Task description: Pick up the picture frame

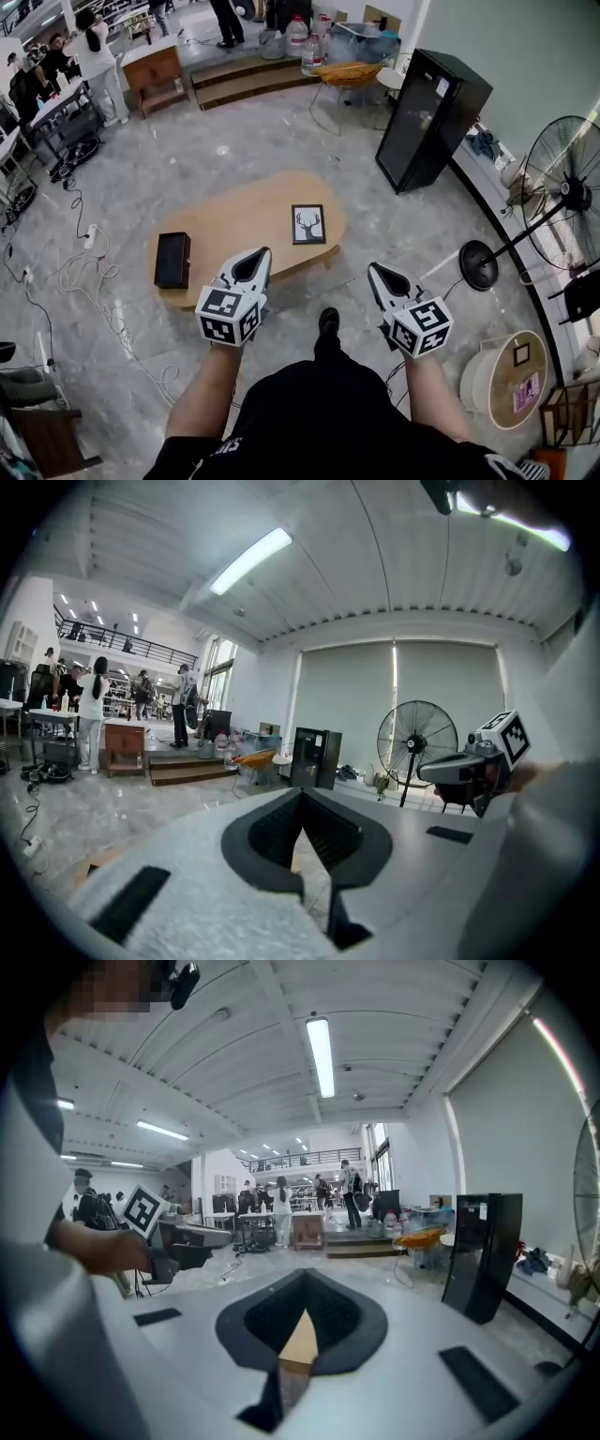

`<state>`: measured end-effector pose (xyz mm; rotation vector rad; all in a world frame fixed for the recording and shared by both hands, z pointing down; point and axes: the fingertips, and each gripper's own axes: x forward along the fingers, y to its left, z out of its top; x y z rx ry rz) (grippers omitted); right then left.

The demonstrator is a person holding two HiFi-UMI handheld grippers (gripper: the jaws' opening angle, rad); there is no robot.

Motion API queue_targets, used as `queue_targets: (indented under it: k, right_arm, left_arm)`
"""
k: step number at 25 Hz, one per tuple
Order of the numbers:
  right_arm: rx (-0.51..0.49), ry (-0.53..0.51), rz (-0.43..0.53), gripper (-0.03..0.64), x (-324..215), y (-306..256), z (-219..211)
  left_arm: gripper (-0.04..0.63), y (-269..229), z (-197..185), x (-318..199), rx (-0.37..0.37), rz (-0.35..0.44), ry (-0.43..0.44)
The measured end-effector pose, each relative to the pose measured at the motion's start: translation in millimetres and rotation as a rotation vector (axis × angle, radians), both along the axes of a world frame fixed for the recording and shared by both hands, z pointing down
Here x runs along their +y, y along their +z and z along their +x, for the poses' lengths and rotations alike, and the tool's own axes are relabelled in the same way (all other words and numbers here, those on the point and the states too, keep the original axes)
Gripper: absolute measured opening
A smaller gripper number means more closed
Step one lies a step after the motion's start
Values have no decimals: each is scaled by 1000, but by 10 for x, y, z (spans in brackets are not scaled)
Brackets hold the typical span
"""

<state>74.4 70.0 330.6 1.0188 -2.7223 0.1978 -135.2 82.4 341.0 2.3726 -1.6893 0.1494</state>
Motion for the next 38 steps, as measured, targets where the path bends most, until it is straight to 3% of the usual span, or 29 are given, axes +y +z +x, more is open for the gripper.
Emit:
queue_targets:
  k: [7,16,25,32,38]
  right_arm:
    - [-52,-32,-72,5,-949,231,29]
    - [-42,-122,-160,5,-2085,517,155]
    - [3,-217,-185,5,-2538,658,-210]
    - [47,-217,-229,6,-2739,790,-488]
    - [94,-186,-314,6,-2964,1193,-631]
  left_arm:
    - [11,100,128,-925,-42,-59,-7]
    - [11,170,417,-2109,-99,-117,-23]
    - [11,273,260,-2516,-88,-138,-57]
    - [11,338,-107,-2769,-61,-141,-70]
    - [10,744,-306,-3008,-33,-189,-65]
